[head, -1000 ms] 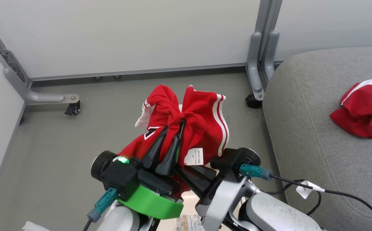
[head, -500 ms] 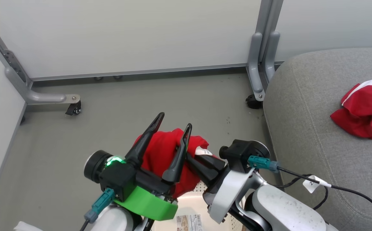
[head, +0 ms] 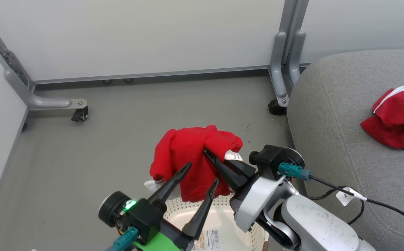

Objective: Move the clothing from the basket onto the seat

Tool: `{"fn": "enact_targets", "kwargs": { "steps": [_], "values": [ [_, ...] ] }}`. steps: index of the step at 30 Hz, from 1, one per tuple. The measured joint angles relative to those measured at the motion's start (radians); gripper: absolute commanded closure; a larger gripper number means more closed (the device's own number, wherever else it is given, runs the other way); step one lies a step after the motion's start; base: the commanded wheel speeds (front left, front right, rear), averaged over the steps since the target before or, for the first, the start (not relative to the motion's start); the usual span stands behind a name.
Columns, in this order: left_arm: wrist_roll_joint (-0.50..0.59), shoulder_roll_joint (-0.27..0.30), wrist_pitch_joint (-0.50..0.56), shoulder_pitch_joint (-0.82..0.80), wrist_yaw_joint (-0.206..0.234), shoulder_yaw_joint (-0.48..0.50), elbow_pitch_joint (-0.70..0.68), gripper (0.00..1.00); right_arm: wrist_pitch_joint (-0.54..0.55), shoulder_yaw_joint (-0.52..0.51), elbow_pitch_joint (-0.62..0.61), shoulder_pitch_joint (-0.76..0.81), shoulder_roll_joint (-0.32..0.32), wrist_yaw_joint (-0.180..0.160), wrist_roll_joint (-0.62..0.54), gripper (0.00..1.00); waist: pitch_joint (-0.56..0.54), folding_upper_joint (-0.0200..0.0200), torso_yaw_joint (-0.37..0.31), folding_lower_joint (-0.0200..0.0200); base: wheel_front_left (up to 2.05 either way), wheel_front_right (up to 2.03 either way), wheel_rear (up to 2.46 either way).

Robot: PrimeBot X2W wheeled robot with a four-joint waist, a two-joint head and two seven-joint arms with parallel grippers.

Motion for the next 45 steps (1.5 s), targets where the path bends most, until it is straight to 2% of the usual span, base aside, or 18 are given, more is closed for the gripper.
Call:
{"fn": "enact_targets", "kwargs": {
  "steps": [10,19,29,45],
  "values": [
    [0.008,0.015,0.012,0.015,0.000,-0.023,0.029,0.00,-0.013,-0.012,0.021,-0.005,0.004,0.000,-0.003,1.00,0.020,0.0000,-0.020,0.0000,0.00,0.00,0.00],
    [0.019,0.021,0.006,0.002,0.000,-0.026,0.047,0.00,-0.030,-0.029,0.039,-0.035,0.013,0.000,-0.010,1.00,0.043,0.0000,-0.097,0.0000,0.00,0.00,0.00],
    [0.042,0.027,0.014,-0.052,-0.009,-0.037,0.049,0.00,-0.062,-0.082,0.051,-0.048,0.006,0.000,-0.021,1.00,0.084,0.0000,-0.245,0.0000,0.00,0.00,0.00],
    [0.055,0.061,0.054,-0.114,-0.017,-0.042,0.036,0.00,-0.102,-0.234,0.071,-0.011,0.008,0.000,-0.050,1.00,0.177,0.0000,-0.496,0.0000,0.00,0.00,0.00]
  ]
}}
